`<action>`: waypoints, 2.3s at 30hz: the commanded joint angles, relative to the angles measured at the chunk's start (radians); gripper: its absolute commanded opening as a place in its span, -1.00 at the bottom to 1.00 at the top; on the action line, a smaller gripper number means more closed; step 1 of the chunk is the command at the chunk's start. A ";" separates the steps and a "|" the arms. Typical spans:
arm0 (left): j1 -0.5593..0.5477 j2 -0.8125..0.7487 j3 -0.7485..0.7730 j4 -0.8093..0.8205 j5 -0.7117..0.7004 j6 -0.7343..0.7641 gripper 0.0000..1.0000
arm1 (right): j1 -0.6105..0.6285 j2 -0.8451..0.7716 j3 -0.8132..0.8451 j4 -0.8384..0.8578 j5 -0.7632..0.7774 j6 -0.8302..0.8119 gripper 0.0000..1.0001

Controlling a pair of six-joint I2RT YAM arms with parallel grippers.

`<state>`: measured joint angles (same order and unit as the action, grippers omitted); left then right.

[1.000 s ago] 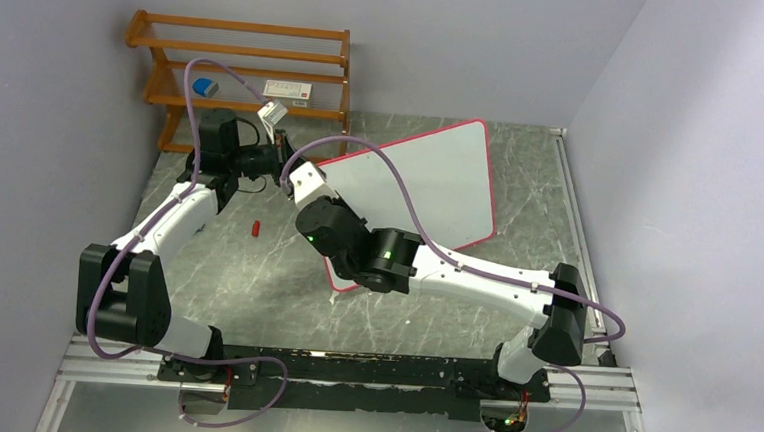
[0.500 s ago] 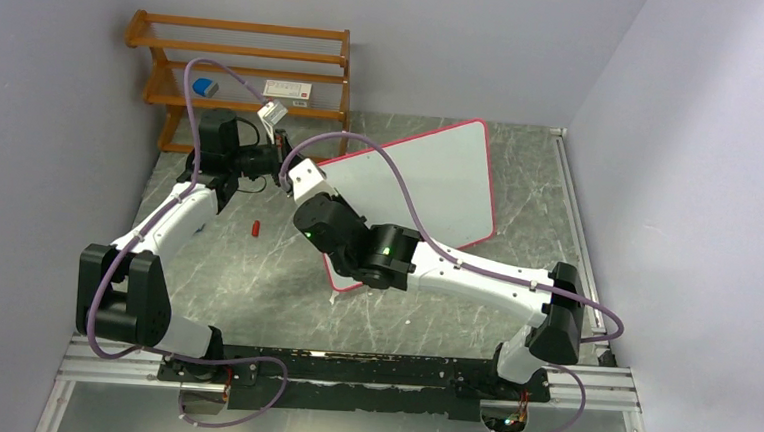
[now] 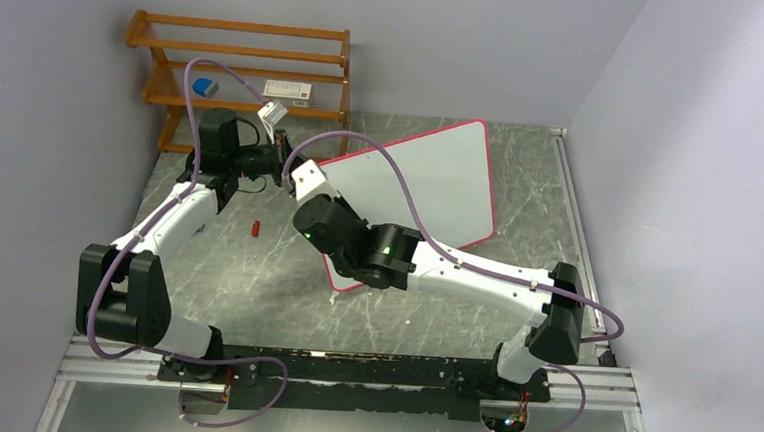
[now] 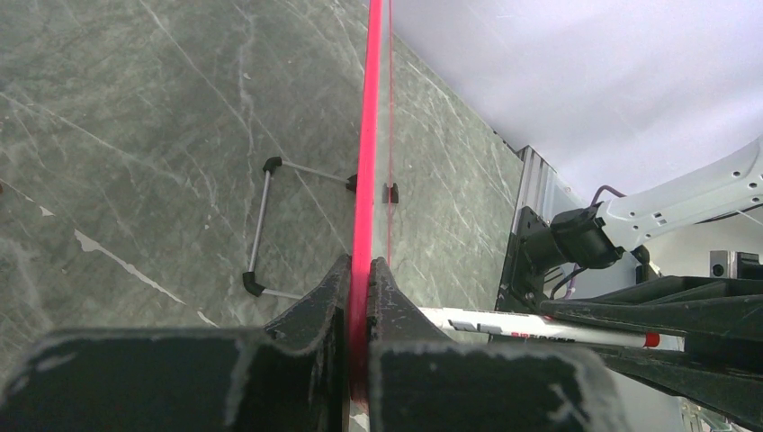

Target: Write a sentence on the whiteboard

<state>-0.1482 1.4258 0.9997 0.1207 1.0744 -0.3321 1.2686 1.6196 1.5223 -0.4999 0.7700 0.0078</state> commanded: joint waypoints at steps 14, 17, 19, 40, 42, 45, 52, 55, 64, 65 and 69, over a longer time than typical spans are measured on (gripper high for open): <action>-0.025 0.007 0.009 -0.067 -0.003 0.031 -0.90 | 0.008 -0.021 -0.046 -0.079 -0.026 0.106 -1.00; -0.025 0.005 0.009 -0.070 -0.005 0.034 -0.90 | 0.015 -0.023 -0.055 -0.090 -0.024 0.120 -1.00; -0.025 0.007 0.009 -0.069 -0.008 0.033 -0.90 | 0.020 -0.026 -0.061 -0.094 -0.023 0.127 -1.00; -0.027 0.010 0.012 -0.079 -0.007 0.041 -0.90 | 0.031 -0.060 -0.116 -0.070 0.057 0.146 -1.00; -0.027 0.009 0.011 -0.080 -0.008 0.042 -0.90 | 0.032 -0.066 -0.122 -0.065 0.065 0.144 -1.00; -0.027 0.012 0.012 -0.082 -0.008 0.043 -0.90 | 0.031 -0.075 -0.132 -0.059 0.073 0.145 -1.00; -0.027 0.015 0.014 -0.087 -0.010 0.047 -0.90 | 0.029 -0.087 -0.146 -0.049 0.095 0.146 -1.00; -0.027 0.016 0.015 -0.088 -0.011 0.048 -0.90 | 0.029 -0.093 -0.149 -0.042 0.086 0.142 -1.00; -0.028 0.018 0.017 -0.095 -0.013 0.053 -0.90 | 0.018 -0.174 -0.197 -0.001 0.042 0.130 -1.00; -0.028 0.017 0.016 -0.095 -0.012 0.053 -0.90 | 0.012 -0.179 -0.203 0.004 0.042 0.132 -1.00; -0.028 0.017 0.017 -0.095 -0.013 0.053 -0.90 | -0.013 -0.192 -0.225 0.043 0.023 0.124 -1.00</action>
<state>-0.1516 1.4258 1.0073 0.1001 1.0683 -0.3202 1.2800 1.4509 1.3254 -0.5167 0.8032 0.1337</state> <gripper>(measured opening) 0.082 0.117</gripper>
